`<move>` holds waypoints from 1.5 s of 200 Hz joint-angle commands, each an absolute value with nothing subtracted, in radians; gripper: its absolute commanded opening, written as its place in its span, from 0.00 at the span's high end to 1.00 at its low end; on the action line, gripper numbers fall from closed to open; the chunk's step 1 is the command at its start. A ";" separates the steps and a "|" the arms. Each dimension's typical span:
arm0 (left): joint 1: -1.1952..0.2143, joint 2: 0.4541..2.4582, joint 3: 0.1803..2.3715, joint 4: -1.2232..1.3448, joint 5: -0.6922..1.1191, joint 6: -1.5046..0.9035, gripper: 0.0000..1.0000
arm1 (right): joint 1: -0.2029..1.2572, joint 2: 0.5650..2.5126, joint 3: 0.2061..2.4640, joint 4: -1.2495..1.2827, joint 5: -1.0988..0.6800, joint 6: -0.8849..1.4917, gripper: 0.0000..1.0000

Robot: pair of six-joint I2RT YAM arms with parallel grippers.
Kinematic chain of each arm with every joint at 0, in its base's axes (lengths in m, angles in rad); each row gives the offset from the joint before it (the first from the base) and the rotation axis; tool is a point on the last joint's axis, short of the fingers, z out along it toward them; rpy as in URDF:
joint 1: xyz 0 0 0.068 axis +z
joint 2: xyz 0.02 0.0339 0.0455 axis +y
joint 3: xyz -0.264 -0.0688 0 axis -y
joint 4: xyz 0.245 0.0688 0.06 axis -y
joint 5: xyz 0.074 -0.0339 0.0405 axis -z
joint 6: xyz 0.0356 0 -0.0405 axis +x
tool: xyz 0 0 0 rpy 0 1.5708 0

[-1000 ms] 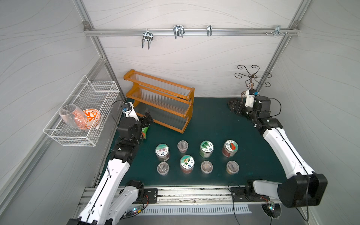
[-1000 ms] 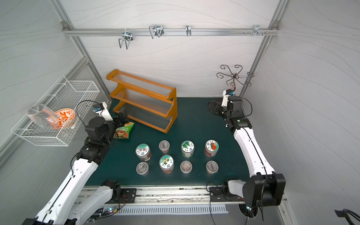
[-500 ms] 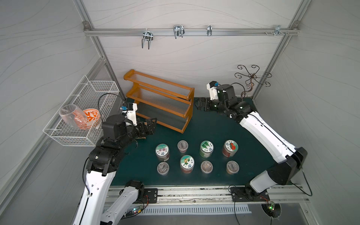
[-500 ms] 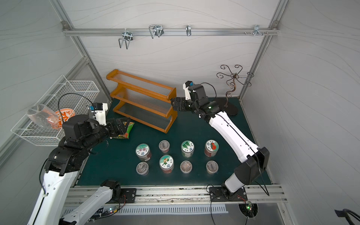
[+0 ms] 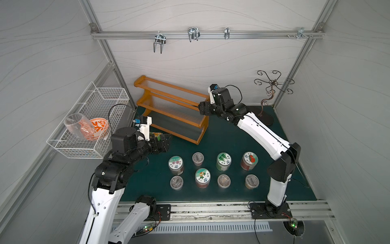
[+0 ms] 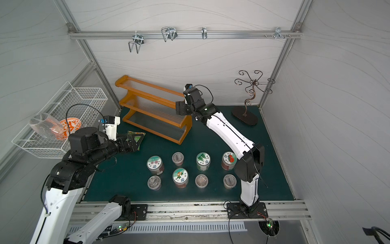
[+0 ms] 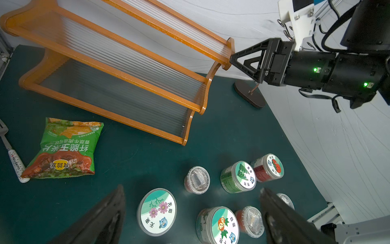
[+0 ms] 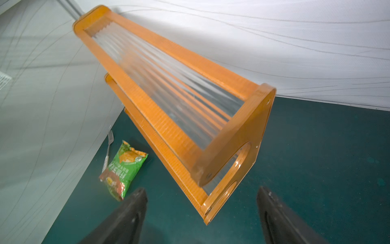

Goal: Place the seed container on the shelf
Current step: Move the shelf to the center of the board.

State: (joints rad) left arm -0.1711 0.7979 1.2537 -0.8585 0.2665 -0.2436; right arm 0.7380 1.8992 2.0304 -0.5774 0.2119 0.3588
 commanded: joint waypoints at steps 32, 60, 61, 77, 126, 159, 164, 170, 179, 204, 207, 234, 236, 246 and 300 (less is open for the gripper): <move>-0.171 0.778 1.276 -0.831 0.258 -0.213 0.00 | 0.733 1.999 2.138 -0.597 0.289 0.336 0.22; -0.170 0.771 1.274 -0.833 0.256 -0.214 0.00 | 0.722 2.016 2.154 -0.606 0.298 0.341 0.31; -0.170 0.771 1.274 -0.833 0.256 -0.214 0.00 | 0.721 2.016 2.154 -0.606 0.298 0.341 0.31; -0.171 0.769 1.270 -0.834 0.259 -0.215 0.00 | 0.711 2.016 2.154 -0.606 0.300 0.346 0.37; -0.172 0.759 1.259 -0.832 0.261 -0.212 0.00 | 0.680 2.003 2.135 -0.597 0.296 0.341 0.57; -0.171 0.752 1.248 -0.831 0.265 -0.213 0.00 | 0.652 1.979 2.093 -0.577 0.290 0.339 0.71; -0.171 0.752 1.246 -0.831 0.265 -0.213 0.00 | 0.648 1.975 2.087 -0.574 0.290 0.339 0.72; -0.171 0.750 1.244 -0.832 0.267 -0.213 0.00 | 0.642 1.972 2.080 -0.571 0.291 0.337 0.73; -0.171 0.749 1.244 -0.835 0.268 -0.212 0.00 | 0.635 1.966 2.070 -0.567 0.290 0.336 0.76; -0.170 0.744 1.240 -0.845 0.268 -0.209 0.00 | 0.607 1.955 2.048 -0.557 0.288 0.330 0.81; -0.172 0.744 1.239 -0.848 0.268 -0.209 0.00 | 0.605 1.954 2.047 -0.557 0.287 0.327 0.82; -0.170 0.741 1.228 -0.852 0.269 -0.206 0.00 | 0.578 1.939 2.022 -0.549 0.283 0.318 0.86; -0.171 0.740 1.227 -0.852 0.269 -0.206 0.00 | 0.576 1.939 2.019 -0.549 0.282 0.316 0.87; -0.171 0.741 1.224 -0.854 0.270 -0.207 0.00 | 0.566 1.929 2.008 -0.546 0.282 0.312 0.87; -0.171 0.736 1.211 -0.861 0.285 -0.213 0.00 | 0.503 1.849 1.902 -0.522 0.281 0.293 0.94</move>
State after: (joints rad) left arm -0.1711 0.7475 1.2072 -0.8837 0.2665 -0.2195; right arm 0.5480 1.9049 1.9572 -0.4629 0.2691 0.3305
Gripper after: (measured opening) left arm 0.996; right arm 0.195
